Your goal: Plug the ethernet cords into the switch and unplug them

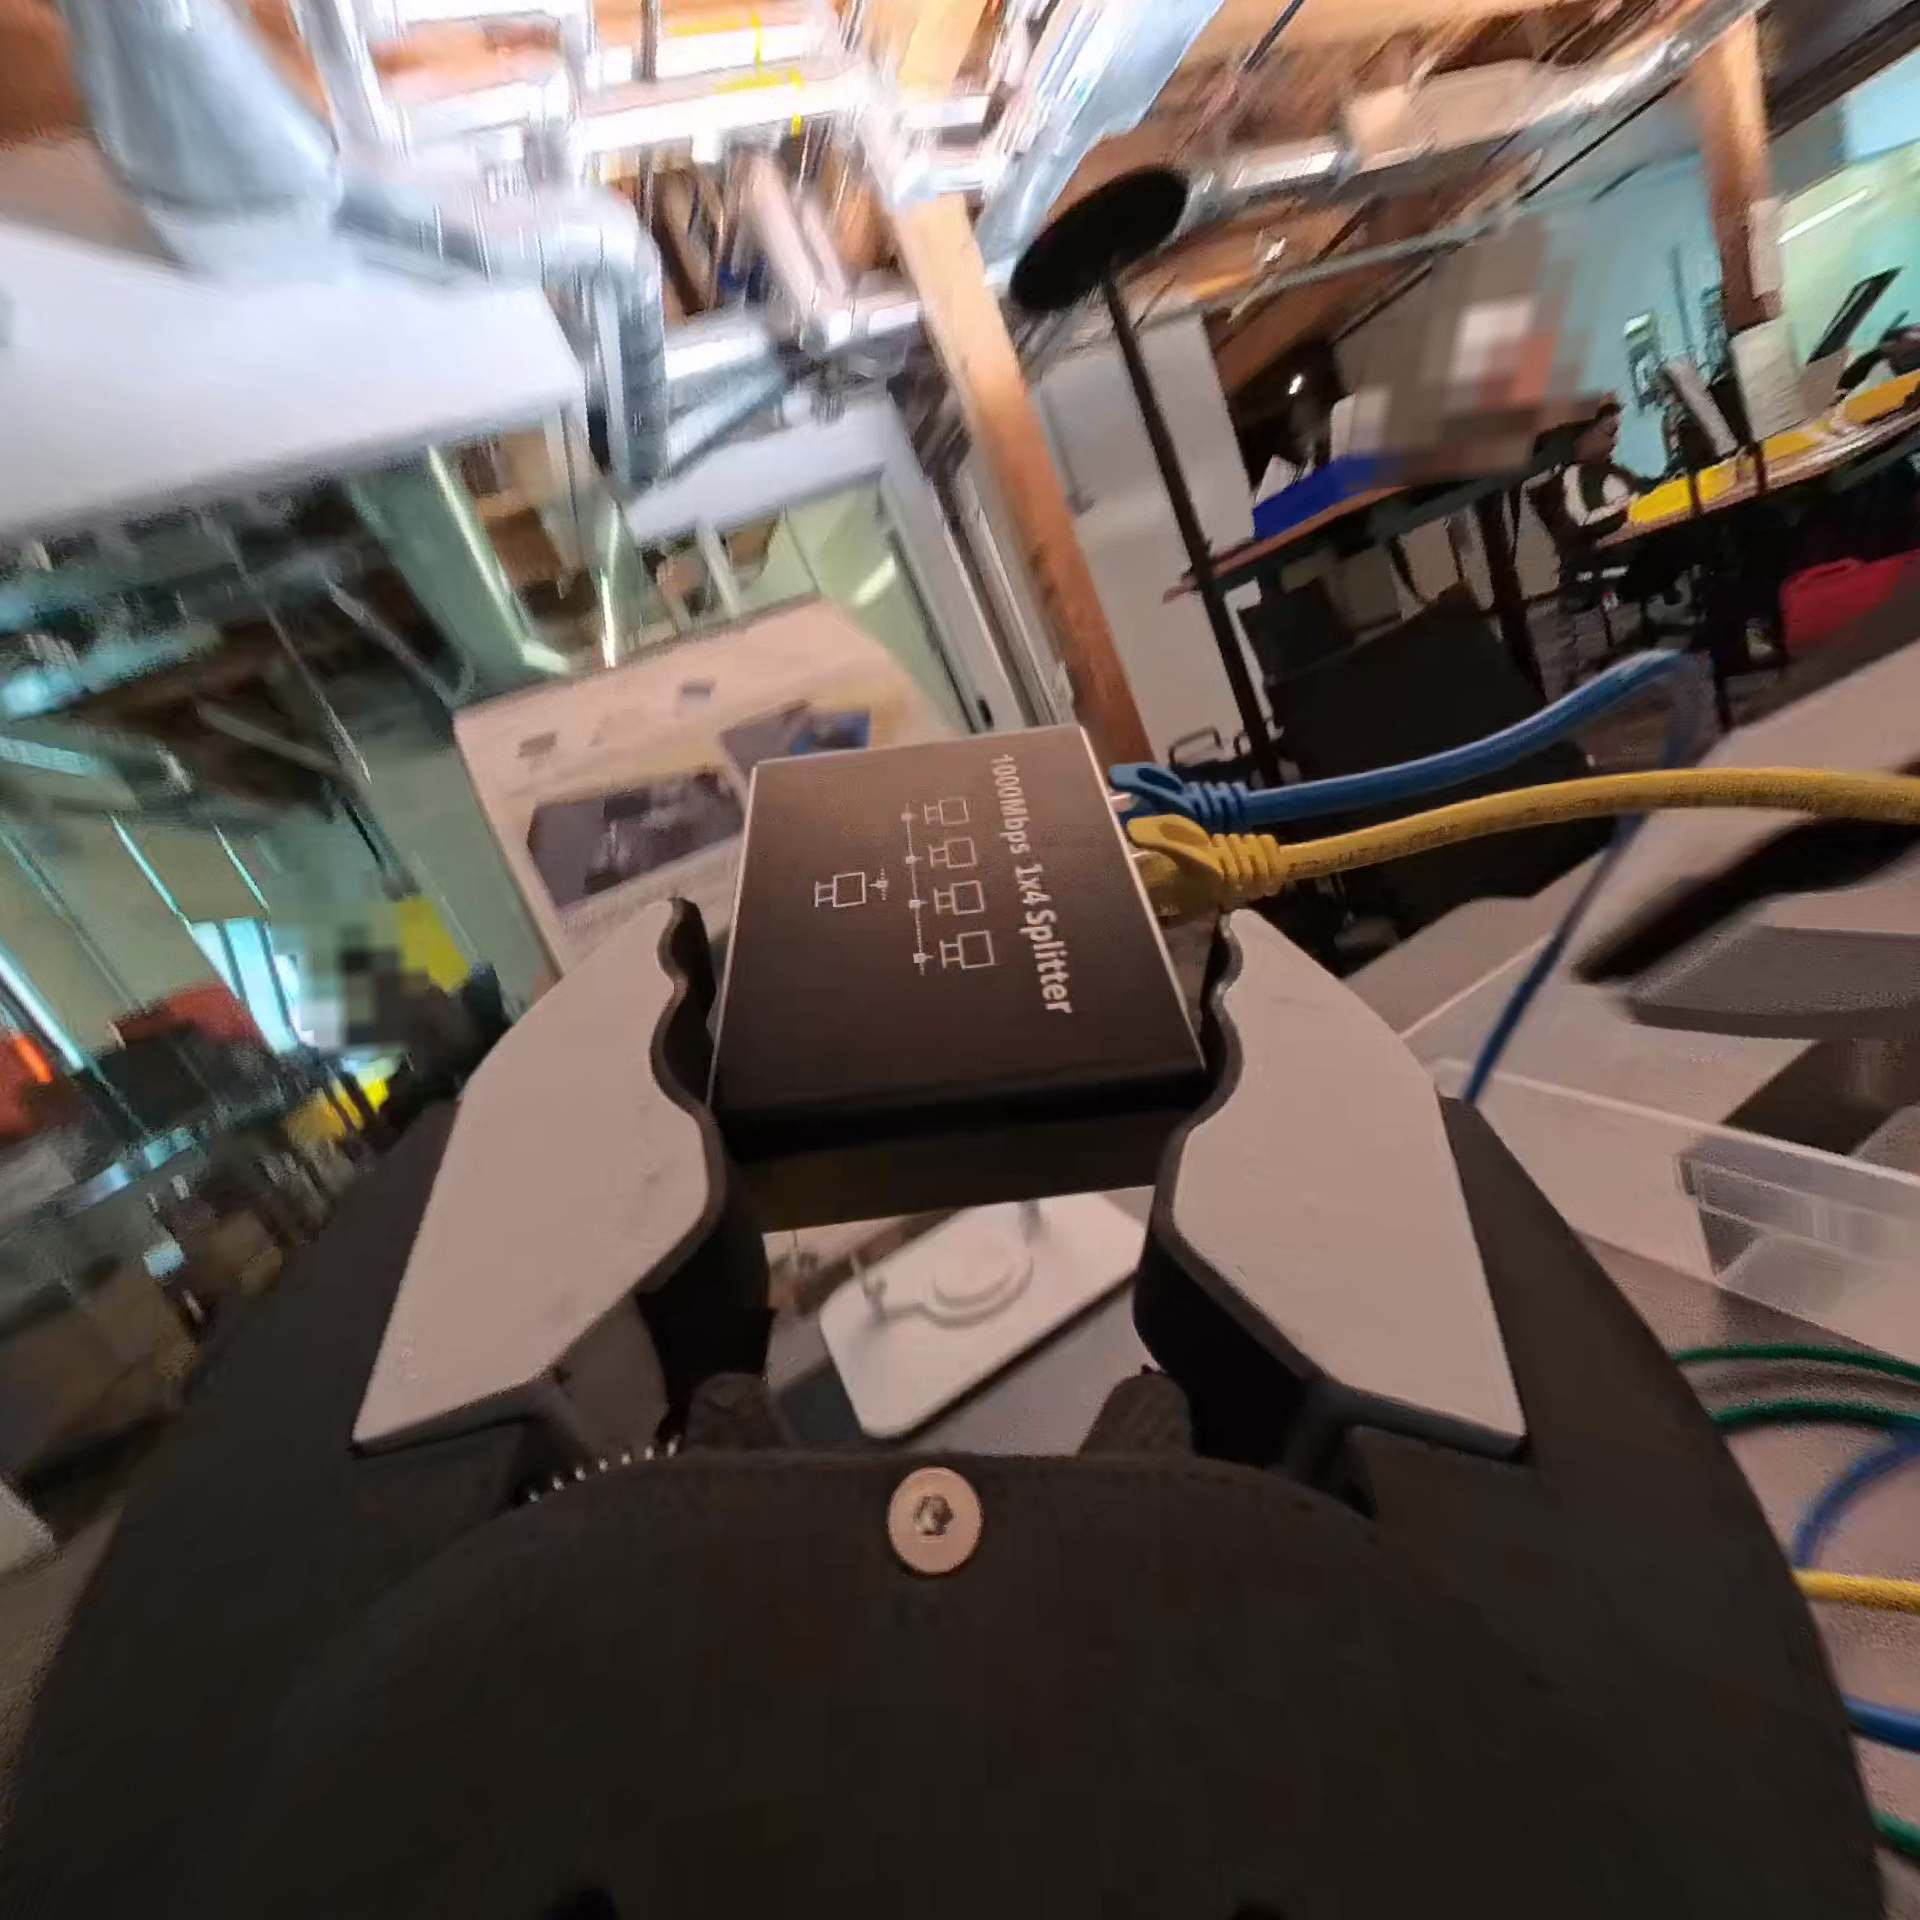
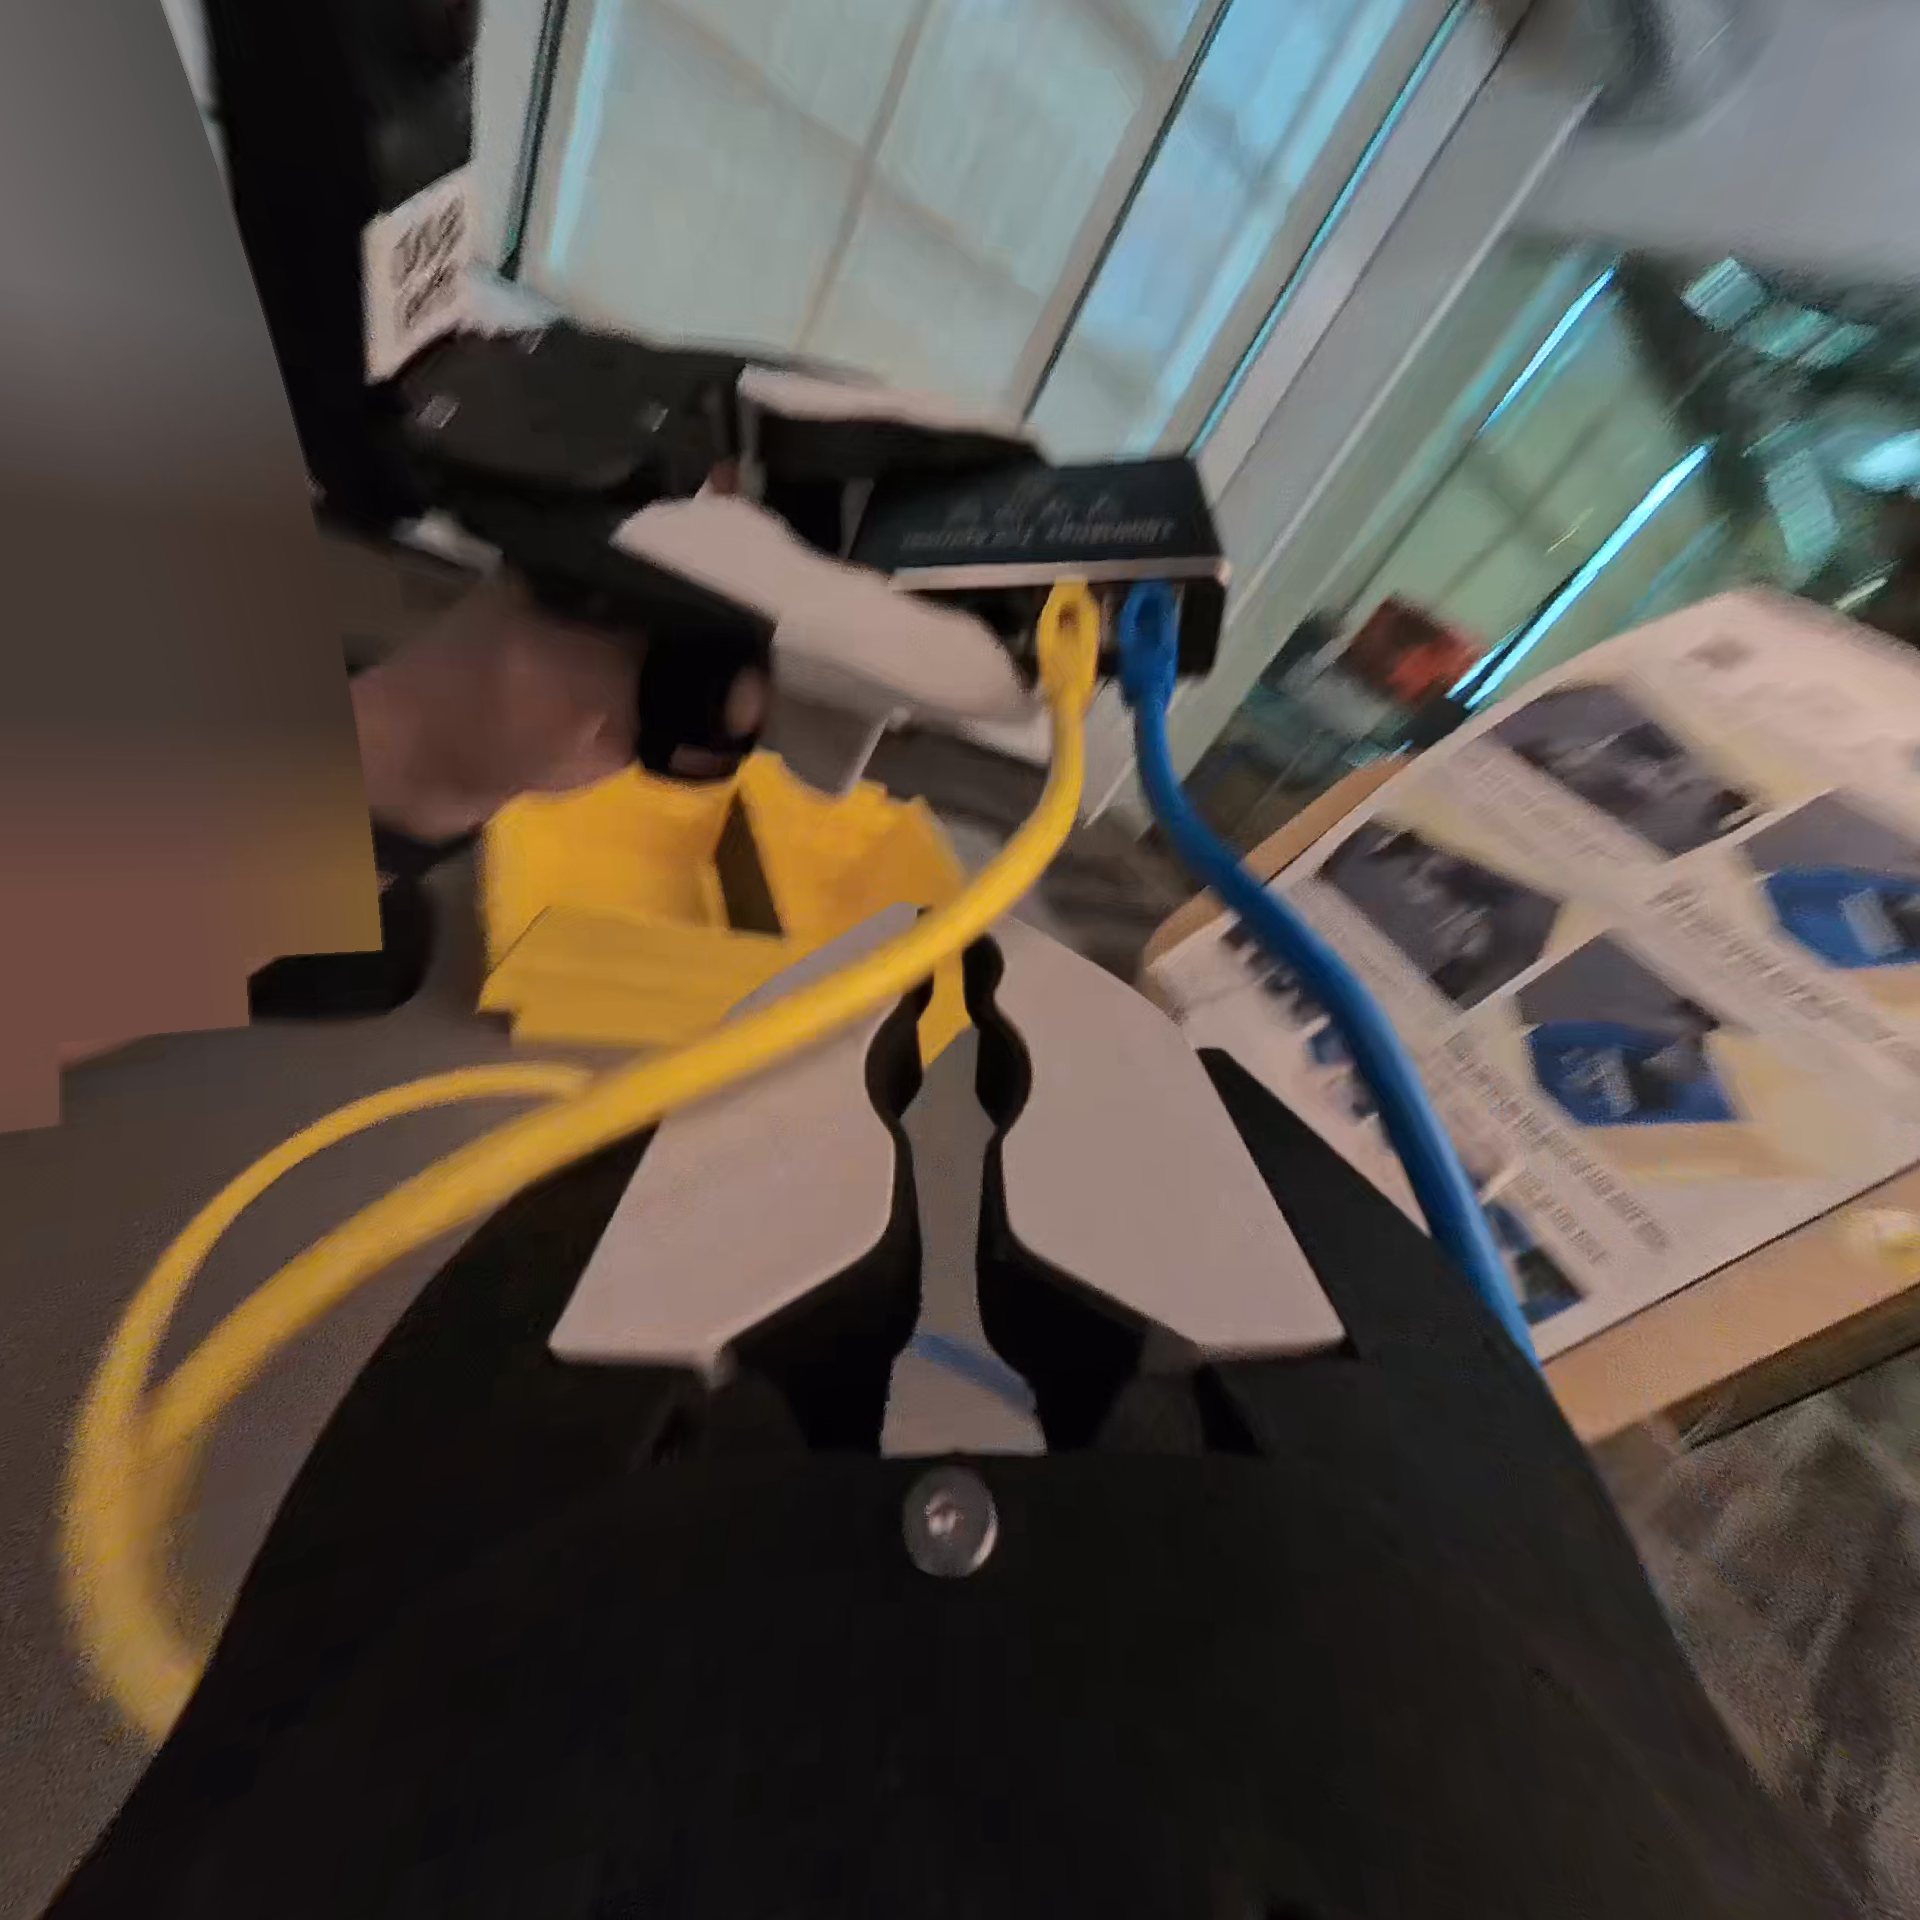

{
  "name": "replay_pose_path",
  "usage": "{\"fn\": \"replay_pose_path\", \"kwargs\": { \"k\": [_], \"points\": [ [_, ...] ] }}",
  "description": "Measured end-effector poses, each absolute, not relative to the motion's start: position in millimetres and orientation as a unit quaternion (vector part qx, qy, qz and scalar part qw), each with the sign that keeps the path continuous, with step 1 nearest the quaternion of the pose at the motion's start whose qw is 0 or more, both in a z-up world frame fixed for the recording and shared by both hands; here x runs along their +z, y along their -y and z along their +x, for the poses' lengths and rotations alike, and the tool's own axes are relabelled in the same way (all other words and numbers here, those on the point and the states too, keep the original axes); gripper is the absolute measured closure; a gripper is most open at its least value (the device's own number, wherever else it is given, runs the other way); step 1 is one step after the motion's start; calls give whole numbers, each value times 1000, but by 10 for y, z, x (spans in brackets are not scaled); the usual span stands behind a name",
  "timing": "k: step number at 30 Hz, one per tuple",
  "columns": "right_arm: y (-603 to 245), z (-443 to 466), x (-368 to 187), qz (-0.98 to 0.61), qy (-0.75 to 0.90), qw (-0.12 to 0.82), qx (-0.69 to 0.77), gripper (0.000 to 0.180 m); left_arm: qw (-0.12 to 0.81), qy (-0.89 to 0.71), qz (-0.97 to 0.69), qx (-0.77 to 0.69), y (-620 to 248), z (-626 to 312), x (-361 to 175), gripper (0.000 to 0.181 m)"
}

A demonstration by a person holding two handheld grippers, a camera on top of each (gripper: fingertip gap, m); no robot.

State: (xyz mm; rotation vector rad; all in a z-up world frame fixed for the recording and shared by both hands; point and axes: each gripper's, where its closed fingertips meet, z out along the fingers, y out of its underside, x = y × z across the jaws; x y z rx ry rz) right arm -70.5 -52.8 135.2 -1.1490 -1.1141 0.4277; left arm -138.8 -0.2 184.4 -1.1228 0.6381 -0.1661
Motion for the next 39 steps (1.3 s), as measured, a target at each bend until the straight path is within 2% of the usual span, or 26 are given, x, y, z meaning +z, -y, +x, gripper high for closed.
{"fn": "replay_pose_path", "kwargs": {
  "k": [6, 9, 11, 13, 15, 17, 19, 21, 23, 28, 32, 35, 39],
  "points": [
    [1087, -331, 970, -544, 630, 483, 272, 174, 682, -356, -613, -180, -140, -1834, 1477, 90],
    [791, -50, 1124, -547, 579, 558, 232, 175, 625, -398, -643, -191, -151, -1855, 1190, 91],
    [308, 146, 1063, -630, 480, 570, 218, 175, 577, -452, -648, -206, -93, -1781, 928, 91],
    [-125, 264, 614, -738, 406, 504, 191, 173, 523, -496, -655, -226, -35, -1681, 653, 91],
    [-275, 285, -98, -828, 406, 363, 133, 170, 477, -543, -651, -232, 19, -1551, 386, 90],
    [-420, 327, -608, -881, 376, 279, 71, 169, 431, -580, -647, -243, 71, -1407, 160, 91],
    [-505, 355, -947, -903, 360, 232, 31, 164, 394, -609, -639, -256, 136, -1256, -5, 90],
    [-542, 490, -1200, -917, 350, 190, -31, 147, 372, -623, -635, -264, 167, -1109, -110, 90],
    [-418, 550, -1385, -921, 363, 129, -55, 141, 342, -641, -634, -264, 219, -1000, -230, 90],
    [-457, 666, -1559, -927, 348, 104, -97, 140, 275, -668, -640, -261, 302, -861, -513, 90],
    [-473, 713, -1582, -941, 316, 102, -72, 146, 273, -665, -636, -283, 279, -816, -569, 90],
    [-417, 628, -1613, -945, 315, 91, -21, 166, 255, -667, -640, -283, 258, -809, -701, 90],
    [-376, 622, -1607, -940, 330, 77, -20, 170, 203, -662, -672, -263, 184, -828, -1017, 91]
  ]
}}
